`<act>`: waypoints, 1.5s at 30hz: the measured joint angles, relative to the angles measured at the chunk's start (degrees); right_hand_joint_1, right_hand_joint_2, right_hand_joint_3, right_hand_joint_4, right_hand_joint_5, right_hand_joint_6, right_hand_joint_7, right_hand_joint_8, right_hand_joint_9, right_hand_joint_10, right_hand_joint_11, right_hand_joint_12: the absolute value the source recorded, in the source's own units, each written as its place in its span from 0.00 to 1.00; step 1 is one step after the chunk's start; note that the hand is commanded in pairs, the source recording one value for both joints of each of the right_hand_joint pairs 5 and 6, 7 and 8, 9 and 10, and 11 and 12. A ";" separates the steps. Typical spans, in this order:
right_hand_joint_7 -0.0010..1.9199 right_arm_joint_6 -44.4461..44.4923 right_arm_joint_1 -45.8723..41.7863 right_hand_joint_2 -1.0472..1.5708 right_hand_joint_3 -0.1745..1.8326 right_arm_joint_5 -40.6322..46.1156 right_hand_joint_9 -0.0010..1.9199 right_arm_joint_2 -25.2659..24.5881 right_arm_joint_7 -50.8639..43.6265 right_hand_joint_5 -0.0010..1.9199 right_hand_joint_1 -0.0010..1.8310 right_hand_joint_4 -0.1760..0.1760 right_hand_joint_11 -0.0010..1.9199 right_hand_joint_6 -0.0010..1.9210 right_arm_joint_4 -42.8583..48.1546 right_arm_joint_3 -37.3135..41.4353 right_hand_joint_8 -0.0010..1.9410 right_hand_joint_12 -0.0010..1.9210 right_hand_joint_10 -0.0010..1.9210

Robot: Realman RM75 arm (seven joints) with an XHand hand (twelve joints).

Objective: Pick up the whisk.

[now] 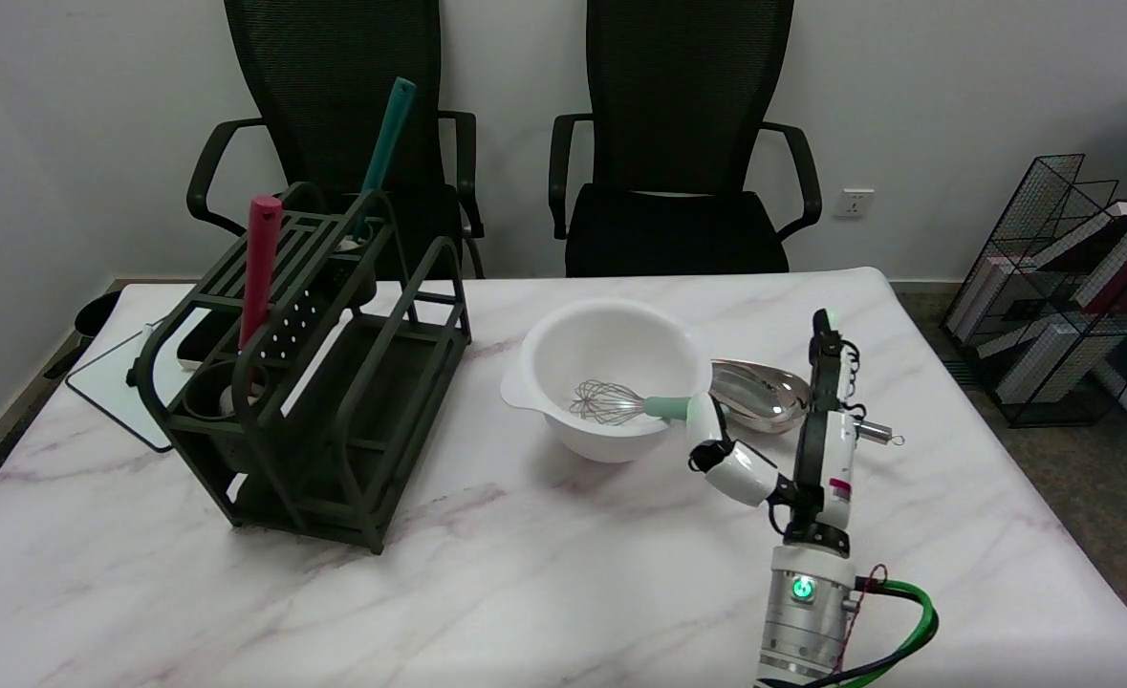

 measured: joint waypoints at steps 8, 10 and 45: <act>0.00 2.80 2.44 0.61 0.58 0.32 0.01 -4.67 -4.30 0.00 0.44 0.50 0.00 0.00 4.56 -0.71 0.00 0.00 0.01; 0.00 3.28 3.31 0.61 0.58 0.56 0.02 -5.66 -4.98 0.00 0.44 0.50 0.00 0.00 5.92 -0.83 0.00 0.00 0.02; 0.00 6.25 9.21 0.64 0.54 5.13 0.00 -11.04 10.50 0.00 0.36 0.50 0.00 0.00 19.67 -2.01 0.00 0.00 0.00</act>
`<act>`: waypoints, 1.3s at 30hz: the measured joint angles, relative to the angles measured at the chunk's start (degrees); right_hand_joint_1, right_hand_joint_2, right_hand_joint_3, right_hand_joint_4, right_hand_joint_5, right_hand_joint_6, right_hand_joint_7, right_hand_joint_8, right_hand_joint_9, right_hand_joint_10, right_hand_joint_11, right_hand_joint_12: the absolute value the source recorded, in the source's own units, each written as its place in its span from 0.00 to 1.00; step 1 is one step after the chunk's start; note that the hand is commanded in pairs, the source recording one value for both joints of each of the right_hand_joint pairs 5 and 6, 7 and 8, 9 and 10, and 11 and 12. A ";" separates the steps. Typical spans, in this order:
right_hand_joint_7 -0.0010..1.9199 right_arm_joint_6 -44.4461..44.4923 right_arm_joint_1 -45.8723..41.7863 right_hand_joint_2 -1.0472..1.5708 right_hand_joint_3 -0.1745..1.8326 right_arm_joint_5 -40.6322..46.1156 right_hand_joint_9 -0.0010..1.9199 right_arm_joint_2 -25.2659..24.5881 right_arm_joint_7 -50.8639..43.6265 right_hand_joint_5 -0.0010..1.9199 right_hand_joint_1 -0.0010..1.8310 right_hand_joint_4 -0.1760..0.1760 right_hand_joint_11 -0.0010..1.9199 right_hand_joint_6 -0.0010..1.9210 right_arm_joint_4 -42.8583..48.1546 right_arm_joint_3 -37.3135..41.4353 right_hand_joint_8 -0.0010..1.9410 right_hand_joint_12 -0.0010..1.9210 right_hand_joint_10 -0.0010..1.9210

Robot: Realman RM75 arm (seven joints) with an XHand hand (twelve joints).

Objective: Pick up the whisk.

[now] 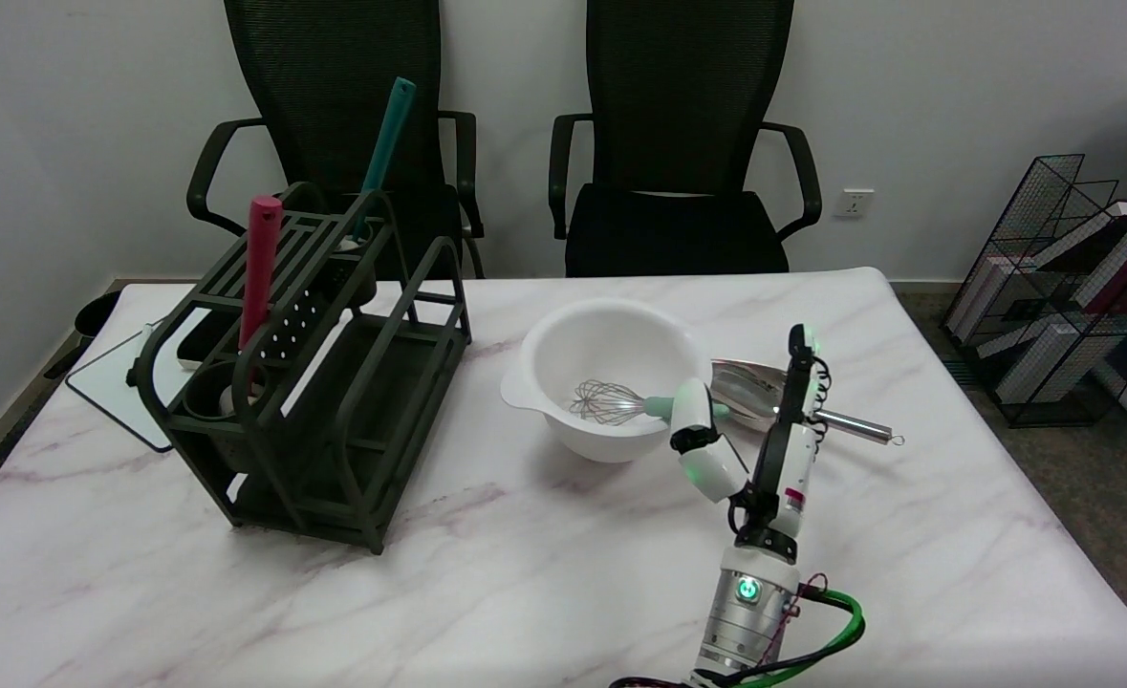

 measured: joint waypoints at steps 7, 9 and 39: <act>0.00 0.02 0.64 0.64 0.53 1.64 0.00 -1.45 3.93 0.00 0.36 0.50 0.00 0.00 2.92 -0.13 0.00 0.00 0.00; 0.00 0.02 0.98 0.65 0.53 2.19 0.00 -1.96 4.80 0.00 0.36 0.50 0.00 0.00 3.97 -0.23 0.00 0.00 0.00; 0.00 -5.47 5.62 0.65 0.53 6.24 0.00 -5.10 9.63 0.00 0.36 0.50 0.00 0.00 11.67 -1.38 0.00 0.00 0.00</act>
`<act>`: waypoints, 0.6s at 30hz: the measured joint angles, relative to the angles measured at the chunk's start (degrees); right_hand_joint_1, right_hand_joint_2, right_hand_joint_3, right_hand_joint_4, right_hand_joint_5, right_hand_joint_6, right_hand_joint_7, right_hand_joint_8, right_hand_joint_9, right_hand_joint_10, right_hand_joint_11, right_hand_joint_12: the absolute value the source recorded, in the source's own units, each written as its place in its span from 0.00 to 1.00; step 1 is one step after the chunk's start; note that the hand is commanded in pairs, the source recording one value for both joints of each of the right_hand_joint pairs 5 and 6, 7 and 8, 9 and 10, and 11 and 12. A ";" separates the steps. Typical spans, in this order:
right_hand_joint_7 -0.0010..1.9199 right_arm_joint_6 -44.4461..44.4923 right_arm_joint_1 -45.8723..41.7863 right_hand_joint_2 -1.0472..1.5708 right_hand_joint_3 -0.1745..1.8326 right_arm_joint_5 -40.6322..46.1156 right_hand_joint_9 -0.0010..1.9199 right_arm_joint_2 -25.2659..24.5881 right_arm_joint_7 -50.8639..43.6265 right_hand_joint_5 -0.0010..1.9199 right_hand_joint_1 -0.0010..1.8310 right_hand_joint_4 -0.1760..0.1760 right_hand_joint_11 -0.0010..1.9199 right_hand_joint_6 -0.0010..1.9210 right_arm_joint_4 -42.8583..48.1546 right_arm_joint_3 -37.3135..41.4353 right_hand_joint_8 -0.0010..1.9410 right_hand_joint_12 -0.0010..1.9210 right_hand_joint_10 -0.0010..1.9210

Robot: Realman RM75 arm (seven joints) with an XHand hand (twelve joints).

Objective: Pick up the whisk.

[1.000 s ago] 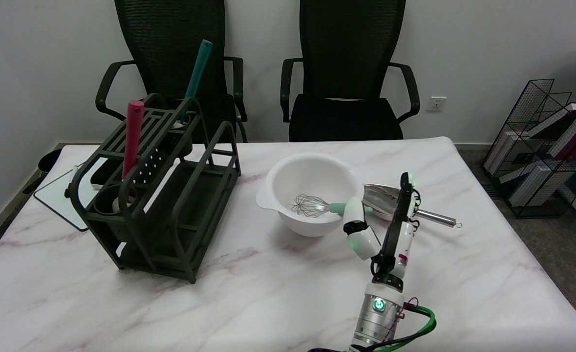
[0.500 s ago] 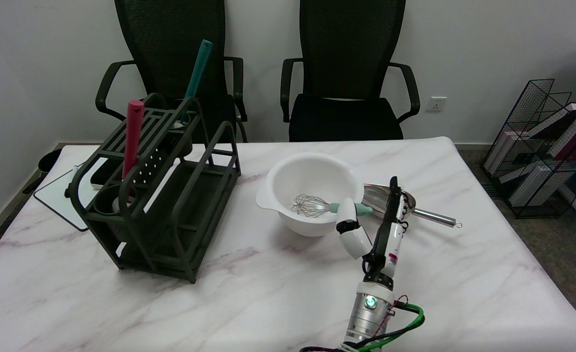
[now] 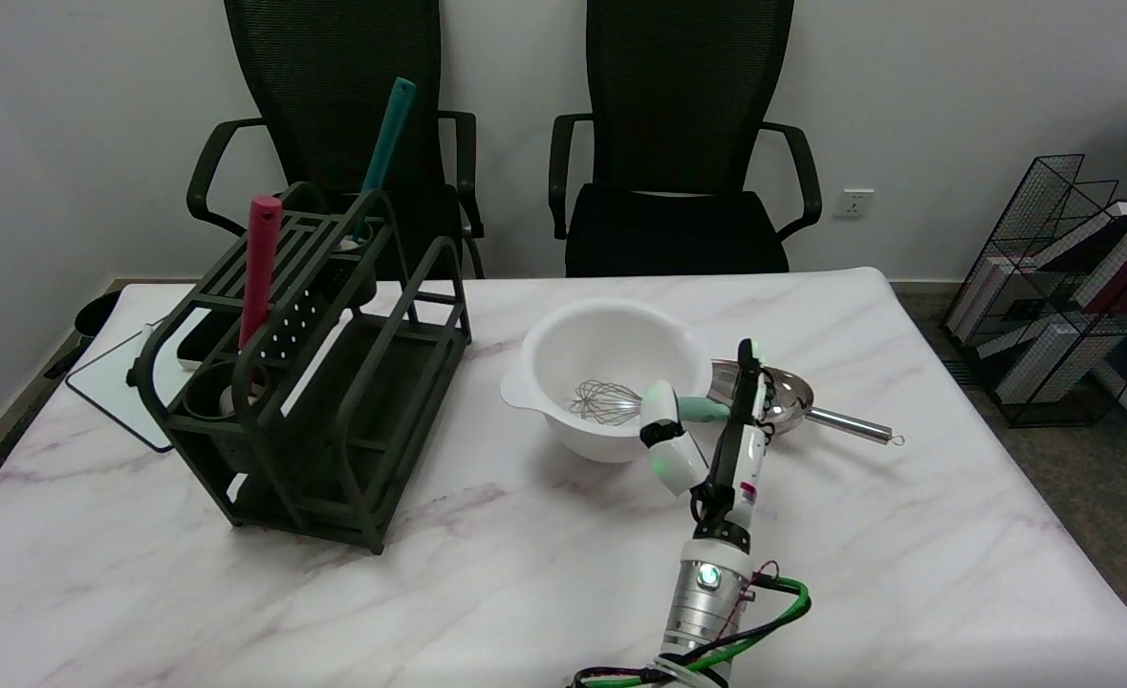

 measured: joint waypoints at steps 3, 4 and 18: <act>0.00 -0.51 0.32 0.65 0.53 0.08 0.00 -0.05 0.07 0.00 0.35 0.50 0.00 0.00 0.16 -0.06 0.00 0.00 0.00; 0.00 -0.76 0.45 0.66 0.53 0.09 0.00 -0.06 0.10 0.00 0.35 0.50 0.00 0.00 0.22 -0.09 0.00 0.00 0.00; 0.00 -2.88 1.95 0.67 0.52 0.16 0.00 0.09 0.36 0.00 0.36 0.50 0.00 0.00 0.61 -0.27 0.00 0.00 0.00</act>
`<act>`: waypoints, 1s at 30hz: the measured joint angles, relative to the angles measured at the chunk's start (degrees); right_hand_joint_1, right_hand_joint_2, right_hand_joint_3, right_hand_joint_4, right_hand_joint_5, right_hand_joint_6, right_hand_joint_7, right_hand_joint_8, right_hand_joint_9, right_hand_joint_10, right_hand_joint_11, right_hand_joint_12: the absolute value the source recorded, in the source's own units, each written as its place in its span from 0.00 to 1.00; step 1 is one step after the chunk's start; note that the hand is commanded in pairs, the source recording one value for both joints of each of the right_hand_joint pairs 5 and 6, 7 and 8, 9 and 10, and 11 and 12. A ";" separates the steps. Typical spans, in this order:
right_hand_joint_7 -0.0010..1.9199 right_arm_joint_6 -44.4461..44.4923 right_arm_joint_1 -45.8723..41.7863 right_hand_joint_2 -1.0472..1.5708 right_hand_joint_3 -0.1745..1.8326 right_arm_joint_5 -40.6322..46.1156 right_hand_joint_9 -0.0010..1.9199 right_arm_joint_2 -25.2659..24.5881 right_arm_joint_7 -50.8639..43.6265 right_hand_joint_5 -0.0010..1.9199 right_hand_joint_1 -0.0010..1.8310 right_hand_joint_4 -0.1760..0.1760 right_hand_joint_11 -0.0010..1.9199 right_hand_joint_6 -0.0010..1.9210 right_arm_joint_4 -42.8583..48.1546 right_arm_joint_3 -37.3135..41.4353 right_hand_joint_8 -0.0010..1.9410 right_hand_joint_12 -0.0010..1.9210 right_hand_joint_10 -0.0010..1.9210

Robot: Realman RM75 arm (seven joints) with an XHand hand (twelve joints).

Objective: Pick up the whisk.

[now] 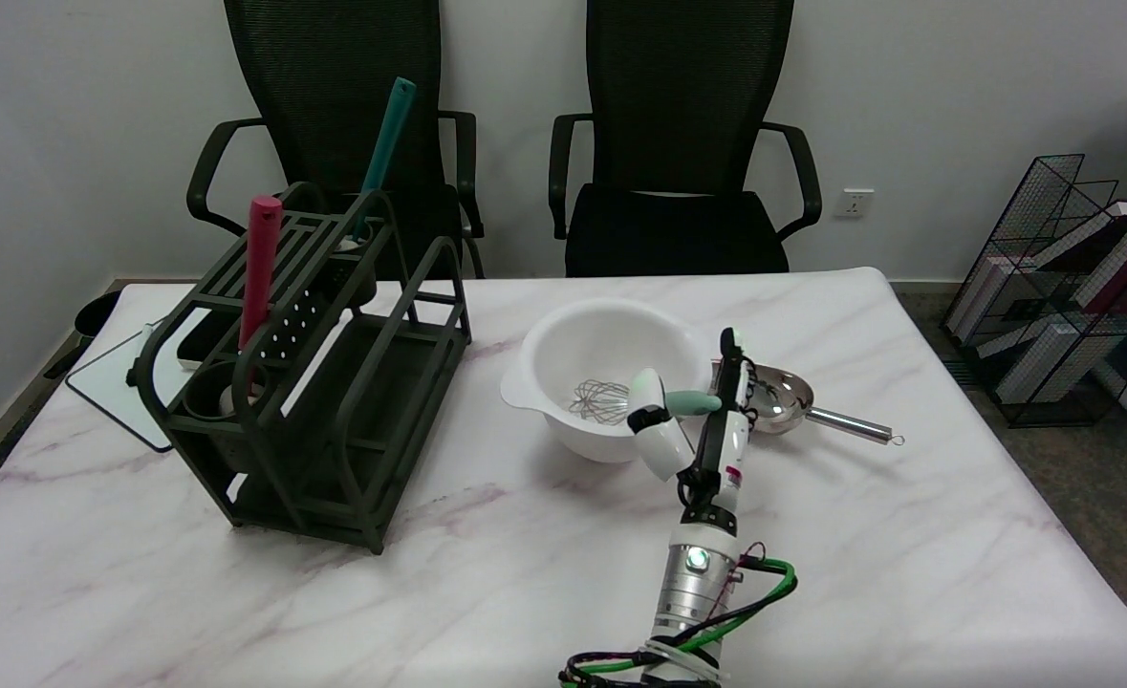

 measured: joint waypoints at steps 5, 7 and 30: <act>0.00 -0.23 0.47 0.68 0.52 0.02 0.00 0.29 0.03 0.00 0.36 0.50 0.00 0.00 -0.02 -0.01 0.00 0.00 0.00; 0.00 -0.35 0.69 0.69 0.51 0.02 0.00 0.43 0.03 0.00 0.36 0.50 0.00 0.00 -0.06 -0.02 0.00 0.00 0.00; 0.00 -2.42 3.74 0.69 0.56 -0.11 0.11 3.54 0.15 0.00 0.50 0.50 0.09 0.00 -3.62 -0.28 0.00 0.09 0.11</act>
